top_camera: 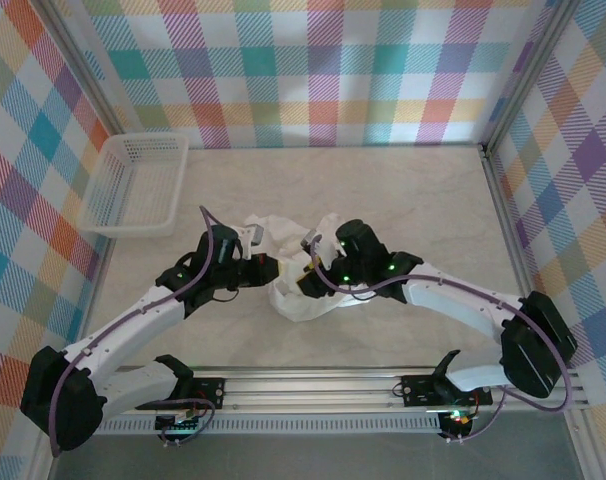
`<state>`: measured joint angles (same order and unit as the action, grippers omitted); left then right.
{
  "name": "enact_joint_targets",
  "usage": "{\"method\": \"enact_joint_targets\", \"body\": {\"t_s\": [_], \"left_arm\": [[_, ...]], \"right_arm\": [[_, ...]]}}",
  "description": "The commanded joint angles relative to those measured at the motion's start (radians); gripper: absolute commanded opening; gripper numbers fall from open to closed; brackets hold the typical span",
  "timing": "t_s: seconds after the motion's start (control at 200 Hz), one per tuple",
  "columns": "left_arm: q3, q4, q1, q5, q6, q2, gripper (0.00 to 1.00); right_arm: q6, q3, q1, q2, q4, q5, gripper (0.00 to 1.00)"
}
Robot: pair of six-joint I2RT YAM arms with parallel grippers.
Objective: Fold the inside-out t-shirt
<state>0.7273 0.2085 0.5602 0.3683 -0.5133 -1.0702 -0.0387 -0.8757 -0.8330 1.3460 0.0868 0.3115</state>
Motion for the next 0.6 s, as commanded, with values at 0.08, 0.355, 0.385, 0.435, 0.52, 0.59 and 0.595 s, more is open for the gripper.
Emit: {"method": "enact_joint_targets", "body": {"t_s": [0.08, 0.355, 0.385, 0.435, 0.52, 0.59, 0.595], "left_arm": [[0.065, -0.014, -0.012, -0.009, -0.008, 0.021, 0.00], [0.071, -0.013, -0.018, -0.025, 0.000, 0.030, 0.00], [0.072, -0.015, -0.017, -0.022, -0.001, 0.029, 0.00], [0.073, -0.014, -0.017, -0.022, -0.002, 0.032, 0.00], [0.073, -0.005, -0.017, -0.030, -0.001, 0.045, 0.00], [0.074, 0.019, -0.022, -0.053, 0.007, 0.063, 0.00], [0.075, 0.021, -0.023, -0.054, 0.009, 0.066, 0.00]], "right_arm": [[-0.125, 0.018, -0.031, 0.053, -0.209, -0.042, 0.27], [-0.120, 0.048, -0.108, 0.122, -0.286, -0.334, 0.45], [-0.128, 0.040, -0.112, 0.134, -0.291, -0.376, 0.45], [-0.138, 0.016, -0.113, 0.163, -0.274, -0.431, 0.42], [-0.151, -0.015, -0.115, 0.199, -0.249, -0.491, 0.24], [-0.152, -0.013, -0.114, 0.197, -0.251, -0.492, 0.06], [-0.151, -0.011, -0.114, 0.196, -0.250, -0.490, 0.05]]}}
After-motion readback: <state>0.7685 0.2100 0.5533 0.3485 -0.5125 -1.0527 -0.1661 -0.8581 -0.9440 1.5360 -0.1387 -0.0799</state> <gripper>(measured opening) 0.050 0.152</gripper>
